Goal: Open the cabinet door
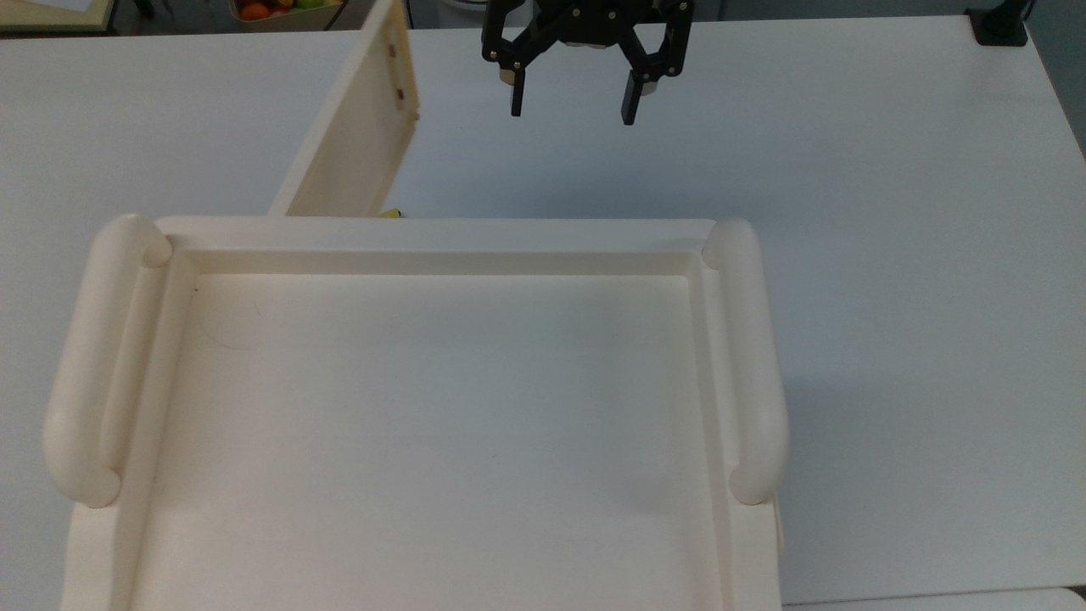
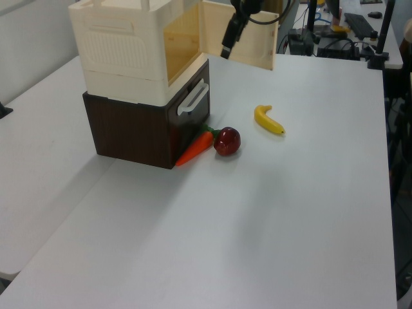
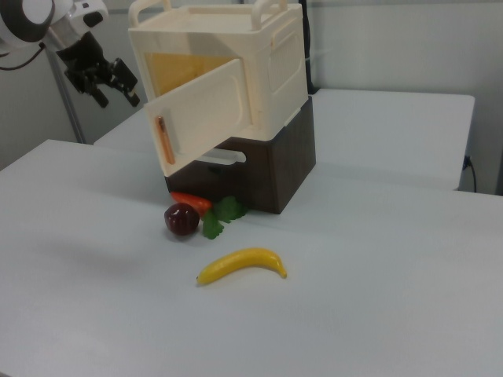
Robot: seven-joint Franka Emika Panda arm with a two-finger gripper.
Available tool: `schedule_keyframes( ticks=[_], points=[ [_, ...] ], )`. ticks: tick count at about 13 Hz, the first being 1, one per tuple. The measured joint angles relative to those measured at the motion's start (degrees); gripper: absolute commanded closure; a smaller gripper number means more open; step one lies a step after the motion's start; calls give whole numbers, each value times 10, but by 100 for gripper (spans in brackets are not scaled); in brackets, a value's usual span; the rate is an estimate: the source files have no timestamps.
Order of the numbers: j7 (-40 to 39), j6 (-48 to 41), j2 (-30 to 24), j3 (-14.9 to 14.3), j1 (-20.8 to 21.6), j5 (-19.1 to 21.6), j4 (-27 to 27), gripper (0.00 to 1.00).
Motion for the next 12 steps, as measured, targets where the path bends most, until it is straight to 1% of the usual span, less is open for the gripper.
schedule_keyframes(
  ticks=[2, 5, 7, 9, 12],
  points=[
    [-16, -63, -2, -2, -13, 13, -11, 0],
    [-47, -79, -19, -6, -60, 62, -62, 0],
    [-67, -88, -48, -7, -93, 78, -111, 0],
    [-67, -94, -69, -16, -96, 79, -143, 0],
    [-67, -94, -79, -26, -96, 79, -158, 0]
  ],
)
